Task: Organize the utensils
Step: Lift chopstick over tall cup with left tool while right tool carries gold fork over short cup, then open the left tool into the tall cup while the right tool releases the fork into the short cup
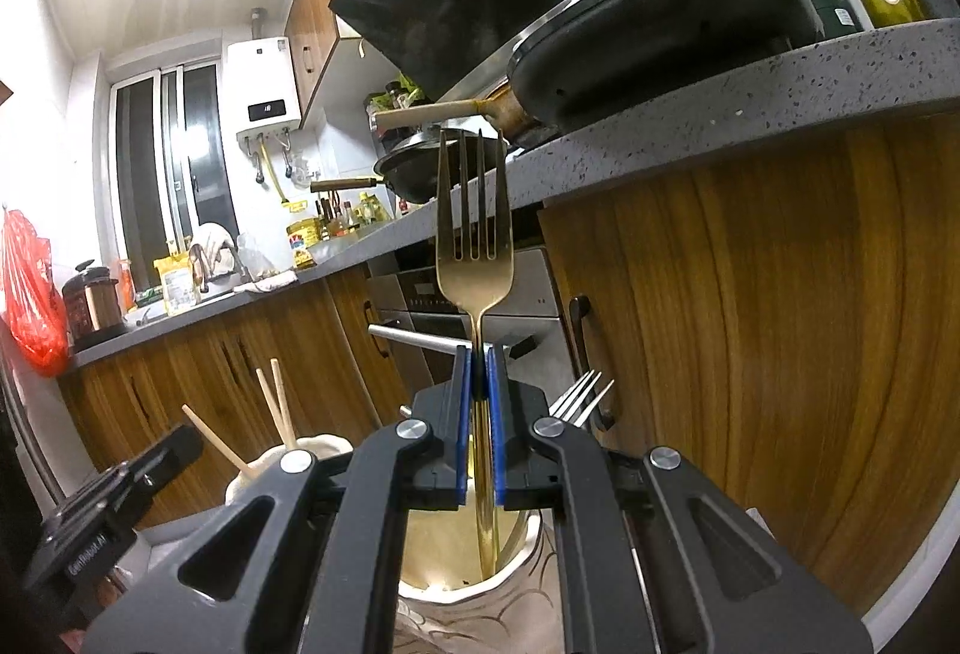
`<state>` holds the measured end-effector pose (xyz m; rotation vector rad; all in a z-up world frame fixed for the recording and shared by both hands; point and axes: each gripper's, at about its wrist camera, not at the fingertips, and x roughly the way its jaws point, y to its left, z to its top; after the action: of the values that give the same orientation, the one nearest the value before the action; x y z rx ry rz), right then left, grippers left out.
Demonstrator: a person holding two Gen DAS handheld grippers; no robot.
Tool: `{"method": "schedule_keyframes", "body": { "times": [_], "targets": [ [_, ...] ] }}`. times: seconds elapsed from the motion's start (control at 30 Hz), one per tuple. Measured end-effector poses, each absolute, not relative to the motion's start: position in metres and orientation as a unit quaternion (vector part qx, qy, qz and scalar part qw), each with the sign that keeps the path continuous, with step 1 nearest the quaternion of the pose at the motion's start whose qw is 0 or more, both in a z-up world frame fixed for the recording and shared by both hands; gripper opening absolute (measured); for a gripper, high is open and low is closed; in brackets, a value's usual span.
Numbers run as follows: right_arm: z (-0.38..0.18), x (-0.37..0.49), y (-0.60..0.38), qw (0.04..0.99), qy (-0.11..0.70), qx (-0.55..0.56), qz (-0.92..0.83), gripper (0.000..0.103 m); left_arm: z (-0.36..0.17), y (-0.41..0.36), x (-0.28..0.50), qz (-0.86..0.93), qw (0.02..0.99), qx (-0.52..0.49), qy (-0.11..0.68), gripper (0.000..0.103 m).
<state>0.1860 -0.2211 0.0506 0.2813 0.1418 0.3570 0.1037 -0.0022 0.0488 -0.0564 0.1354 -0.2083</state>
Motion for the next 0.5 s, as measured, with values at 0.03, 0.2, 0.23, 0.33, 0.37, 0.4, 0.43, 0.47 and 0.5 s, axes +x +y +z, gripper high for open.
{"method": "schedule_keyframes", "body": {
  "times": [0.03,0.2,0.23,0.33,0.37,0.4,0.43,0.47,0.5],
  "targets": [
    [0.050,0.187,-0.220,0.972,0.073,0.136,0.178,0.005,0.048,-0.002,0.103,-0.103,0.992,-0.026,0.068,0.005],
    [0.047,0.192,-0.216,0.972,0.087,0.127,0.179,0.005,0.047,-0.003,0.102,-0.099,0.993,-0.020,0.068,0.005],
    [0.046,0.194,-0.216,0.972,0.090,0.125,0.179,0.005,0.045,-0.003,0.104,-0.093,0.993,-0.017,0.072,0.005],
    [0.043,0.197,-0.215,0.971,0.102,0.125,0.177,0.005,0.043,-0.003,0.107,-0.084,0.993,-0.014,0.082,0.006],
    [0.042,0.198,-0.215,0.970,0.106,0.125,0.178,0.005,0.043,-0.002,0.107,-0.082,0.993,-0.013,0.084,0.009],
    [0.040,0.201,-0.214,0.969,0.113,0.126,0.178,0.005,0.042,-0.002,0.107,-0.082,0.993,-0.014,0.084,0.010],
    [0.038,0.202,-0.214,0.968,0.119,0.128,0.180,0.005,0.042,-0.001,0.107,-0.083,0.993,-0.015,0.084,0.010],
    [0.037,0.204,-0.213,0.967,0.126,0.130,0.182,0.005,0.042,-0.001,0.106,-0.084,0.993,-0.014,0.083,0.010],
    [0.035,0.205,-0.213,0.966,0.130,0.130,0.182,0.005,0.042,-0.001,0.106,-0.084,0.993,-0.013,0.082,0.010]
  ]
}}
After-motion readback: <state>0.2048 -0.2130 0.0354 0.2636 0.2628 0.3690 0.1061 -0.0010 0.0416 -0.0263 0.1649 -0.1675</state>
